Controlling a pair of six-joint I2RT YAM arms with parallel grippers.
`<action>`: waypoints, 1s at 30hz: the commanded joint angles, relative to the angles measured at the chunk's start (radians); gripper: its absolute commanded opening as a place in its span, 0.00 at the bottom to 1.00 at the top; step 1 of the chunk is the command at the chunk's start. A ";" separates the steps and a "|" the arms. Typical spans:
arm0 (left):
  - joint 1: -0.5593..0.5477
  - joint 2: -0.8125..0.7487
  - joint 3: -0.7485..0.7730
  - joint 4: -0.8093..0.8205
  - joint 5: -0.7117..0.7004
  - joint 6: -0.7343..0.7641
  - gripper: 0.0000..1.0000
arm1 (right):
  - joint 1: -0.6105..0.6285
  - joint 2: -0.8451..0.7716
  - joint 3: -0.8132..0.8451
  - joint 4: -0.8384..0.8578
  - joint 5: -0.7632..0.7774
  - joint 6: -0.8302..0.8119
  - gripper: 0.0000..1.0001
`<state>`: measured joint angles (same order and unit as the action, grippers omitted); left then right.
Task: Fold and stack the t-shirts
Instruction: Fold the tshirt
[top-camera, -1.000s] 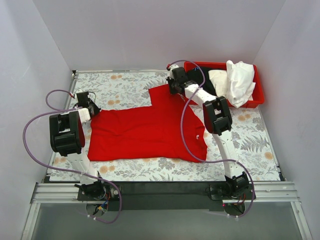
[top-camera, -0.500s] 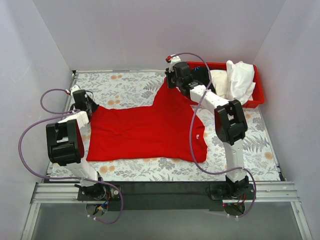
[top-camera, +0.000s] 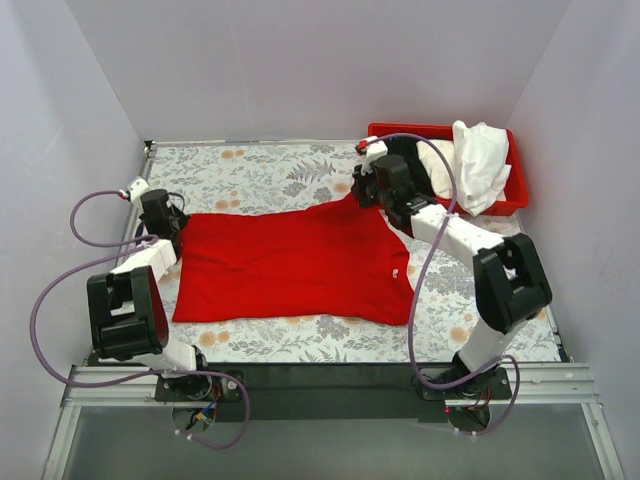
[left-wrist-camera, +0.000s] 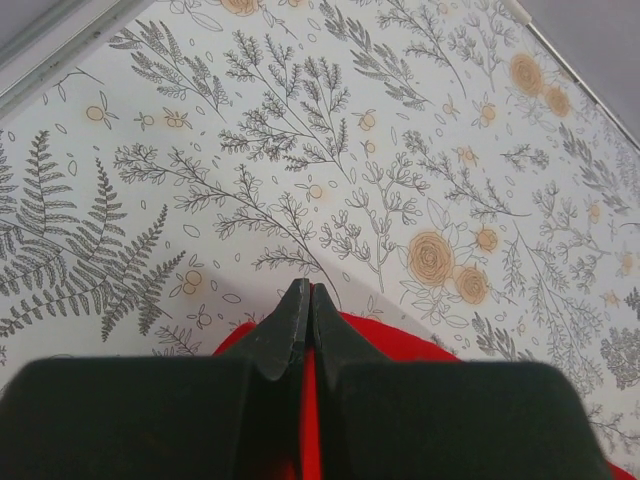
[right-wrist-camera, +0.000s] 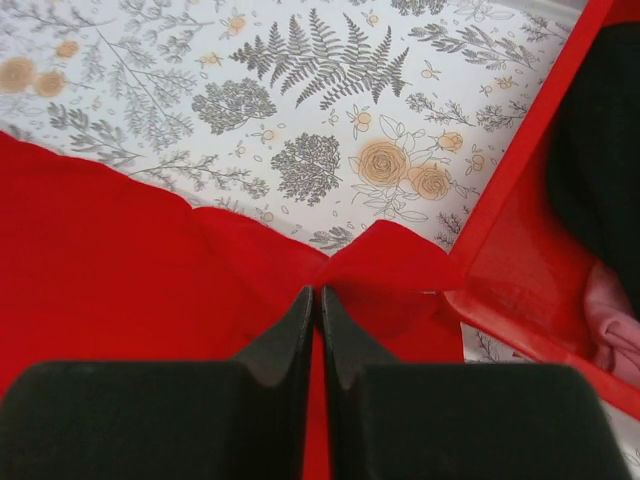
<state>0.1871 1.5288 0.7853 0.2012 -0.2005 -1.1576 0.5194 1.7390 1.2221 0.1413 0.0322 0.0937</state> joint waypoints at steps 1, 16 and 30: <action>0.005 -0.081 -0.032 0.032 -0.043 -0.007 0.00 | 0.008 -0.128 -0.079 0.083 0.021 0.005 0.01; 0.005 -0.286 -0.201 -0.037 -0.168 -0.057 0.00 | 0.077 -0.516 -0.424 0.069 0.113 0.041 0.01; 0.005 -0.383 -0.311 -0.100 -0.310 -0.106 0.00 | 0.203 -0.794 -0.561 -0.112 0.261 0.086 0.01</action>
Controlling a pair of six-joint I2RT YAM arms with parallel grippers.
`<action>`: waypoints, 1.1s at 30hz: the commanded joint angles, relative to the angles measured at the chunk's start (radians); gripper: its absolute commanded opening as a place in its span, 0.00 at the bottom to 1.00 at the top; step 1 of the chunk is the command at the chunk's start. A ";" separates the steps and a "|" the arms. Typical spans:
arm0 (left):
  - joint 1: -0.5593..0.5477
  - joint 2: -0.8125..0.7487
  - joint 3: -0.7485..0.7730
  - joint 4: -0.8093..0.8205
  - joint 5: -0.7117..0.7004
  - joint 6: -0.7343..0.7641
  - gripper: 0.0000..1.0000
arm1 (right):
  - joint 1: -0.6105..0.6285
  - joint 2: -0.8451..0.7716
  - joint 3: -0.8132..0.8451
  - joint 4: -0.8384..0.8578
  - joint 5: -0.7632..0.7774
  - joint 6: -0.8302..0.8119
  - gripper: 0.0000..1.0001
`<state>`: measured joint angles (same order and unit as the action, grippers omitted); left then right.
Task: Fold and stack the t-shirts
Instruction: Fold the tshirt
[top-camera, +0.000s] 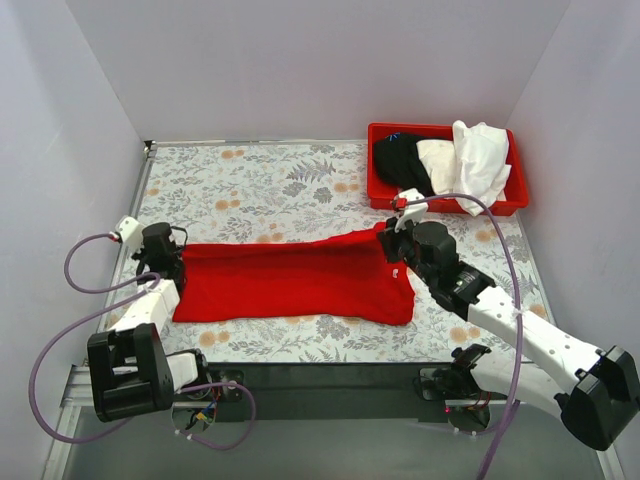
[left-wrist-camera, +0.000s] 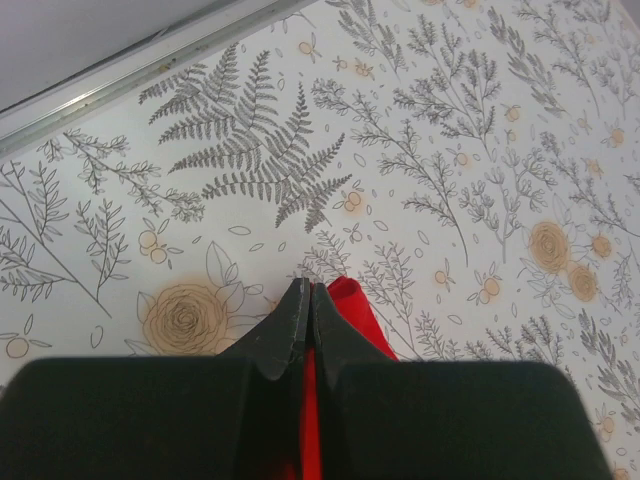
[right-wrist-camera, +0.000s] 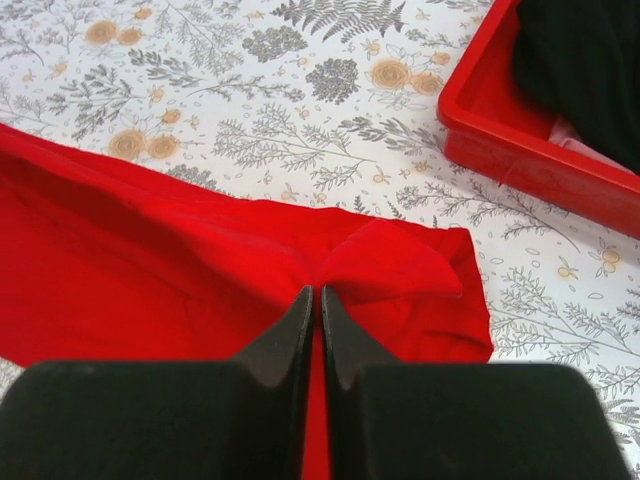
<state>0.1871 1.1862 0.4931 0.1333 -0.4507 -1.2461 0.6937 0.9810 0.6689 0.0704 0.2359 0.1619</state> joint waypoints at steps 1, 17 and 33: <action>0.005 -0.046 -0.027 -0.035 -0.062 -0.024 0.00 | 0.036 -0.041 -0.018 -0.050 0.066 0.021 0.01; 0.003 -0.380 -0.174 -0.113 -0.097 -0.105 0.58 | 0.116 -0.177 -0.137 -0.257 0.174 0.117 0.01; -0.029 -0.272 -0.110 0.003 0.065 -0.084 0.90 | 0.132 -0.064 -0.022 -0.273 0.226 0.105 0.52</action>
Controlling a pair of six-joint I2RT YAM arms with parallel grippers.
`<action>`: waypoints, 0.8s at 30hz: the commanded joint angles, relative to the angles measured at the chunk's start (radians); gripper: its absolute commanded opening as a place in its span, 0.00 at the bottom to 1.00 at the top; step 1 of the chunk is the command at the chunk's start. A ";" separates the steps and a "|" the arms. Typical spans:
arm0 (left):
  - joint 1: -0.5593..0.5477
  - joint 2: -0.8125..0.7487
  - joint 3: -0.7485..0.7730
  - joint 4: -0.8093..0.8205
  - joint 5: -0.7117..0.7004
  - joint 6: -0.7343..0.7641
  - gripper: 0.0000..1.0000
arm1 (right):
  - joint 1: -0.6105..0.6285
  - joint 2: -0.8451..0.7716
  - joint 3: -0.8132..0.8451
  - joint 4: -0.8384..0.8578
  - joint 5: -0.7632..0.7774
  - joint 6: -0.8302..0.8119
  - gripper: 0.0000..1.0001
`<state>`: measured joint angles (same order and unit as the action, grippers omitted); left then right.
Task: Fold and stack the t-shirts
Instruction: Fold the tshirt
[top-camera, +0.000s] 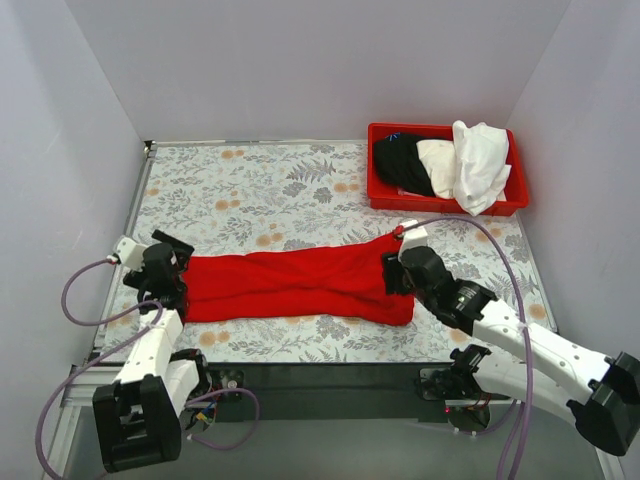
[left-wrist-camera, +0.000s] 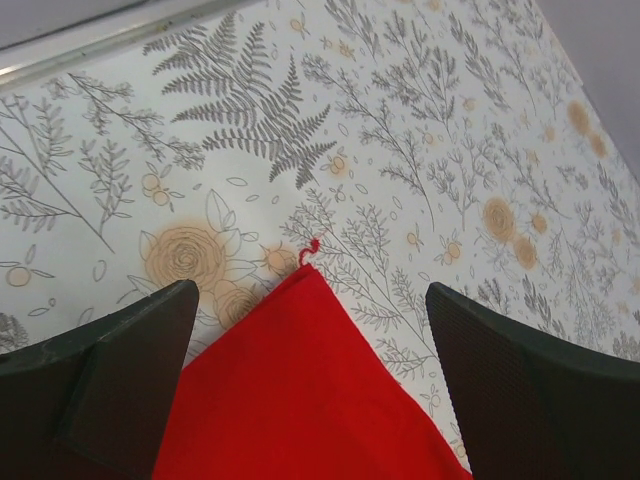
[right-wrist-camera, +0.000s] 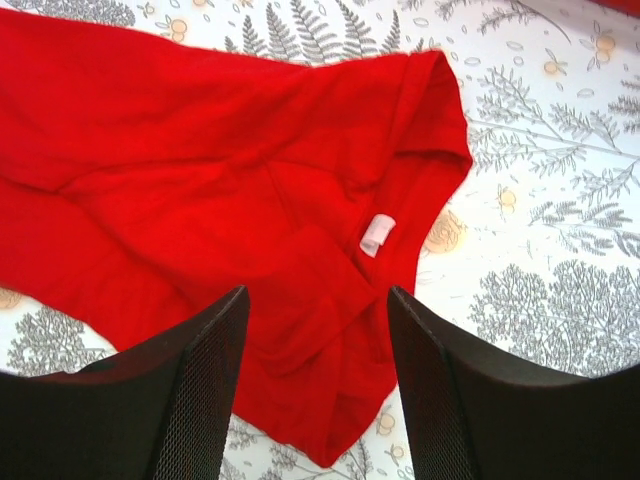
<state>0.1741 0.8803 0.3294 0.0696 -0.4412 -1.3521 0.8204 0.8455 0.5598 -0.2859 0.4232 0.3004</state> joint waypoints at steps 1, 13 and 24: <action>-0.024 0.051 0.059 0.076 0.064 0.022 0.90 | 0.005 0.101 0.100 0.099 0.032 -0.037 0.52; -0.226 0.380 0.148 0.174 0.171 0.067 0.91 | -0.001 0.509 0.232 0.335 -0.084 -0.083 0.50; -0.229 0.471 0.183 0.177 0.191 0.079 0.92 | -0.038 0.682 0.267 0.360 -0.107 -0.044 0.47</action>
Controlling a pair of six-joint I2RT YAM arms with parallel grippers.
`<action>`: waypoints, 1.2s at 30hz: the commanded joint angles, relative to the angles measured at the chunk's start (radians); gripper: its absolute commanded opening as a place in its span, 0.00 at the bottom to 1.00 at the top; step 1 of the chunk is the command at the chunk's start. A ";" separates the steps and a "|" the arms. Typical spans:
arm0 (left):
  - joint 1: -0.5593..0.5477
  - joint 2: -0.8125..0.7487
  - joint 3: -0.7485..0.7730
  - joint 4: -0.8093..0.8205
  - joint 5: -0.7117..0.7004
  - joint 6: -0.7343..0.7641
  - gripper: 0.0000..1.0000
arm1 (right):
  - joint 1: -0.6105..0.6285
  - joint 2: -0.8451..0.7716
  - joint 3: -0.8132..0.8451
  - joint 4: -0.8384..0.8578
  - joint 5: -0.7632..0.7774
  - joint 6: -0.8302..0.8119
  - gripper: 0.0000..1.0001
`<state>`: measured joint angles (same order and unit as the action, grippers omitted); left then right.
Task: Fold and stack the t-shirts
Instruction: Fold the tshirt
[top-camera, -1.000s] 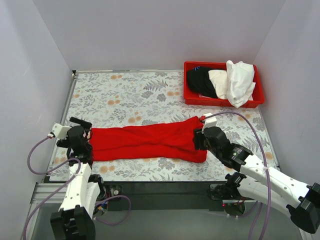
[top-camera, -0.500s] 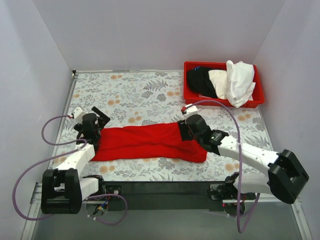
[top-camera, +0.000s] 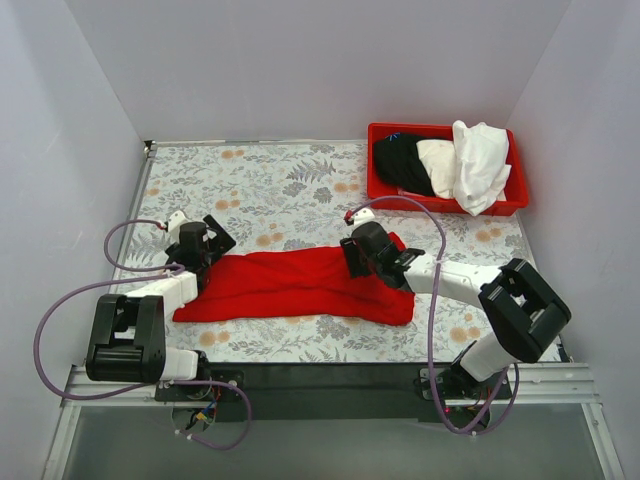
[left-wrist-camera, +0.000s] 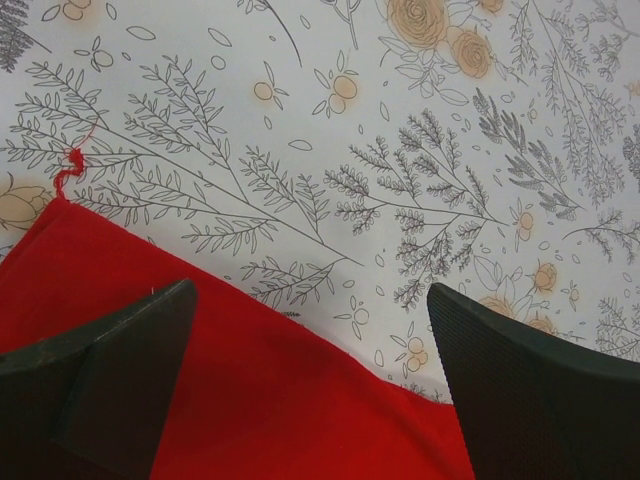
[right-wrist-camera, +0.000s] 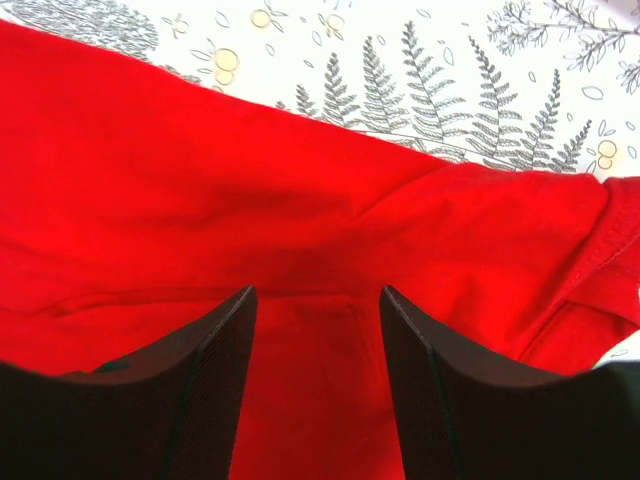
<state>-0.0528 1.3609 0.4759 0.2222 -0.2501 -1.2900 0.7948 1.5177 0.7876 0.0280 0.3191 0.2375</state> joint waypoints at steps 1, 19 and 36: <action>-0.001 -0.009 0.036 0.022 0.000 0.017 0.93 | -0.017 0.013 0.036 0.046 -0.006 0.022 0.47; -0.002 -0.037 0.027 0.005 -0.032 0.027 0.94 | -0.071 0.050 -0.010 0.061 -0.113 0.052 0.24; -0.001 -0.049 0.024 0.002 -0.046 0.029 0.95 | -0.072 0.030 -0.025 0.001 -0.135 0.069 0.01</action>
<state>-0.0528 1.3479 0.4854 0.2287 -0.2729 -1.2747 0.7258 1.5749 0.7700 0.0486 0.1989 0.2935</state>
